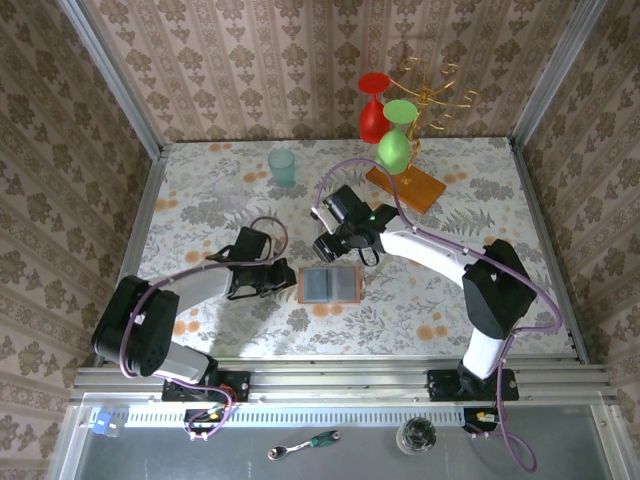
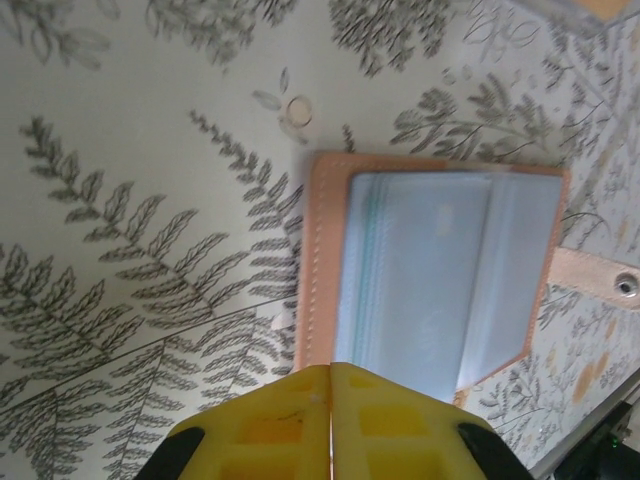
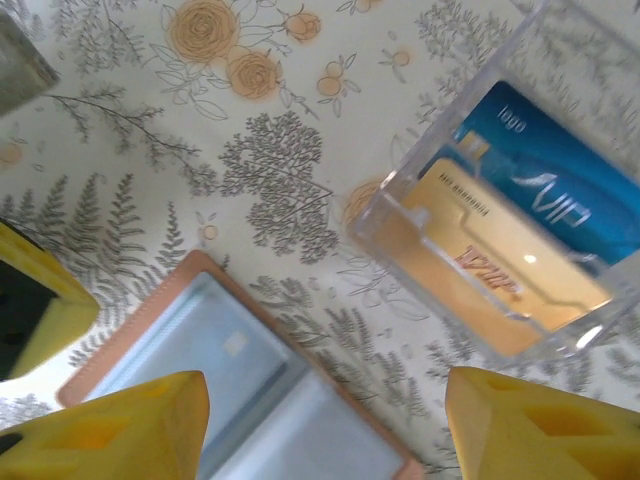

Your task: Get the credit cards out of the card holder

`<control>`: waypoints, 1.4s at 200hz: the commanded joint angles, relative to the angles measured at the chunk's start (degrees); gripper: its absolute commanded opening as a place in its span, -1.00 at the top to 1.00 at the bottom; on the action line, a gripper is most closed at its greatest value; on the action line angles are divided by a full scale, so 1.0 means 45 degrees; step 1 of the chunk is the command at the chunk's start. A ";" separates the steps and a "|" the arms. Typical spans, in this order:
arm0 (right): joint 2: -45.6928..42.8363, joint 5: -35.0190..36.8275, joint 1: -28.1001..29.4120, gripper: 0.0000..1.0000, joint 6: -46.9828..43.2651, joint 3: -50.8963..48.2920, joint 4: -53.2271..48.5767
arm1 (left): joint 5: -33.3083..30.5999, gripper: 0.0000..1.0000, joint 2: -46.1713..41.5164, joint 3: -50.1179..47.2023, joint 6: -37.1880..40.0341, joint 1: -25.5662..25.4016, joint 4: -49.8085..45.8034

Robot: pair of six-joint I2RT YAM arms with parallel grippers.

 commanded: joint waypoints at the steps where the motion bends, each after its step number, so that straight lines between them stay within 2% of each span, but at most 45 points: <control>1: -0.0633 -0.1028 -0.0058 -0.28 0.2307 -0.0761 0.1302 | -0.0001 0.81 -0.0264 -0.0363 -0.0179 -0.0181 0.0656; 40: -0.0363 -0.2006 -0.0052 -0.19 0.4224 -0.0958 0.1378 | -0.0033 0.81 -0.0379 -0.0376 -0.0555 -0.0211 0.1142; 111: -0.0312 -0.2451 -0.0164 0.03 0.6777 -0.1280 0.1072 | -0.0345 0.84 -0.0103 0.0157 -0.0897 -0.0597 0.0951; 140: 0.0131 -0.3967 -0.0489 0.08 0.7792 -0.1398 0.1308 | -0.0565 0.85 0.0104 0.0268 -0.1078 -0.0869 0.1001; 190: 0.0449 -0.4711 -0.0502 0.11 0.8241 -0.1666 0.1853 | -0.0879 0.96 0.0390 0.0117 -0.1081 -0.1039 0.0931; 203: 0.0510 -0.4809 -0.0503 0.18 0.8331 -0.1706 0.1888 | -0.0999 0.98 0.0429 0.0140 -0.0984 -0.1032 0.0748; 280: 0.0759 -0.4911 -0.0512 0.26 0.8546 -0.2003 0.1729 | -0.1145 1.00 0.1037 0.0327 -0.0528 -0.1032 0.0270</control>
